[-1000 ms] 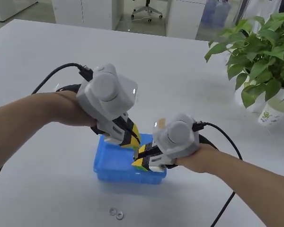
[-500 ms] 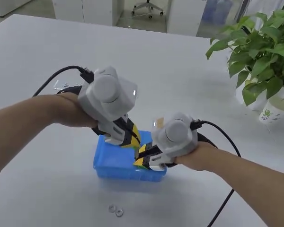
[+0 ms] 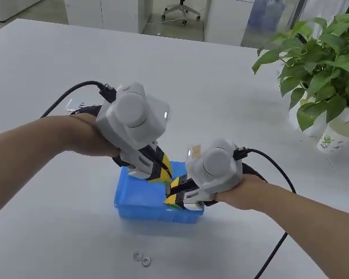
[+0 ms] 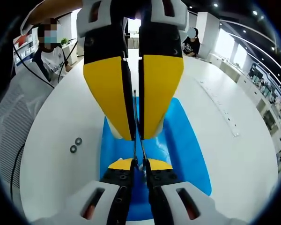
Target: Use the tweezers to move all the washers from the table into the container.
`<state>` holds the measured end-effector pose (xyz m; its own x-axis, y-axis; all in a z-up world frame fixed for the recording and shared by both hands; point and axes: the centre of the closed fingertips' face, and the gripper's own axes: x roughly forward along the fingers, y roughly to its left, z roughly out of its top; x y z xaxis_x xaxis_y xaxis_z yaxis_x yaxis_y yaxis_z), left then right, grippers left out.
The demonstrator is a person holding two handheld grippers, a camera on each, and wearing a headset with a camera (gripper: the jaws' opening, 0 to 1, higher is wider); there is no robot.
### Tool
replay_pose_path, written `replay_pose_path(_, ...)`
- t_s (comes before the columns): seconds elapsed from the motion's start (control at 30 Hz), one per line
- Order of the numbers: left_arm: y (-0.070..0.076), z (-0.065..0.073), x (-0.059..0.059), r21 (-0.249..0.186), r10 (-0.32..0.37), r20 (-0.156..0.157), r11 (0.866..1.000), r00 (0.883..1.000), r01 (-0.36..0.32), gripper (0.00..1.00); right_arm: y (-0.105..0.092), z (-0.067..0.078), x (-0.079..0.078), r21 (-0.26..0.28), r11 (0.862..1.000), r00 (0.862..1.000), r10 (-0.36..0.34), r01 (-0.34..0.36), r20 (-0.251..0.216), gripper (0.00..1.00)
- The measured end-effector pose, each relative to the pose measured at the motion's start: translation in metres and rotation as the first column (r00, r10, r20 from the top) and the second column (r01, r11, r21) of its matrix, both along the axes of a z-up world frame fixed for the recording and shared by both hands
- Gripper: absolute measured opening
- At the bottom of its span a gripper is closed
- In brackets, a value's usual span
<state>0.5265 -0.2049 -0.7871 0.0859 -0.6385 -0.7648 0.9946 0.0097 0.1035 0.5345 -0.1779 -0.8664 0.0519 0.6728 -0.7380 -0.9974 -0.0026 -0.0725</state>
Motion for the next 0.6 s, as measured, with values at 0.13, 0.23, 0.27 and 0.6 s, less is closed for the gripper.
replay_pose_path(0.13, 0.0, 0.004, 0.0, -0.003, 0.002, 0.005, 1.0, 1.0, -0.002, 0.06, 0.001, 0.005, 0.0, 0.008, 1.0, 1.0, -0.002, 0.001, 0.005, 0.12)
replay_pose_path(0.23, 0.0, 0.009, 0.0, -0.008, 0.006, 0.007, 1.0, 1.0, -0.006, 0.06, 0.003, 0.009, 0.0, 0.015, 1.0, 1.0, -0.002, 0.001, 0.01, 0.12)
replay_pose_path(0.27, 0.0, 0.011, 0.0, -0.009, 0.005, 0.01, 1.0, 1.0, -0.005, 0.06, 0.003, 0.011, 0.0, 0.018, 1.0, 1.0, -0.001, 0.001, 0.011, 0.12)
replay_pose_path(0.6, 0.001, 0.032, -0.003, -0.009, 0.007, 0.029, 1.0, 1.0, -0.007, 0.06, 0.007, 0.032, -0.001, 0.04, 0.999, 0.999, -0.002, 0.0, 0.044, 0.12)
